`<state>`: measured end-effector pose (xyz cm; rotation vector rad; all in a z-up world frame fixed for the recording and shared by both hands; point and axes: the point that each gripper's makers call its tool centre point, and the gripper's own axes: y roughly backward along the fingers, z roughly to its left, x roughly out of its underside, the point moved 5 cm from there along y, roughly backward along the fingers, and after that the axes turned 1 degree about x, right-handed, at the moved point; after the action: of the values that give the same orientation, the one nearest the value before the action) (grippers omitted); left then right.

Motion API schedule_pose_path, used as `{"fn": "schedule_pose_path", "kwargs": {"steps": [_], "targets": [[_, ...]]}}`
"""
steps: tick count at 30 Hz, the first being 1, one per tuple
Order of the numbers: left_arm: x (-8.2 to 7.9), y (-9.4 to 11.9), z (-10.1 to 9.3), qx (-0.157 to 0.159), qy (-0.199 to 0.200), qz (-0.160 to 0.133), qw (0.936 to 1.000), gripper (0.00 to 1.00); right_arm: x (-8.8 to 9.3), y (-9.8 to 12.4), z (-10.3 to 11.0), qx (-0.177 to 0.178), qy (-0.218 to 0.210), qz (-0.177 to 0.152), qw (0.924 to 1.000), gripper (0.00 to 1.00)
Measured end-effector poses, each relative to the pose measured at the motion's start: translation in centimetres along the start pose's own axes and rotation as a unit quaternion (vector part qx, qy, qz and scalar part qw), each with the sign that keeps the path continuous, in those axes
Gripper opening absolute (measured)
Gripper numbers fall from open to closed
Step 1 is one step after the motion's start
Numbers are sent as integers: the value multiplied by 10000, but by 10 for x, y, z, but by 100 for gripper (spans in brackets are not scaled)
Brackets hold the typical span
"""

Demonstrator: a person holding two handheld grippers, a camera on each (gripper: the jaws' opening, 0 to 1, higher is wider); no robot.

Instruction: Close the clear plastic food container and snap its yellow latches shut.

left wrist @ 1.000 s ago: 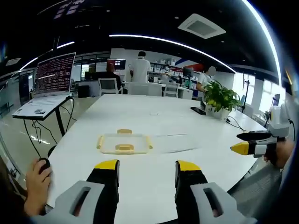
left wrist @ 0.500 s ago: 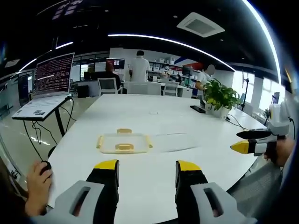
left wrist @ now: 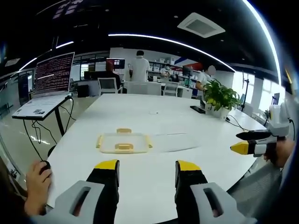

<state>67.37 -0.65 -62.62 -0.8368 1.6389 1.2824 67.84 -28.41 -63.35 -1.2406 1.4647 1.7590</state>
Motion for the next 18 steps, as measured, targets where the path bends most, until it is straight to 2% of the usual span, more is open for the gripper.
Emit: {"fn": "schedule_pose_path", "kwargs": {"steps": [18], "targets": [[0, 0, -1, 13, -41, 15, 10000, 43, 1, 0, 0, -7, 43, 35, 10000, 58]]}}
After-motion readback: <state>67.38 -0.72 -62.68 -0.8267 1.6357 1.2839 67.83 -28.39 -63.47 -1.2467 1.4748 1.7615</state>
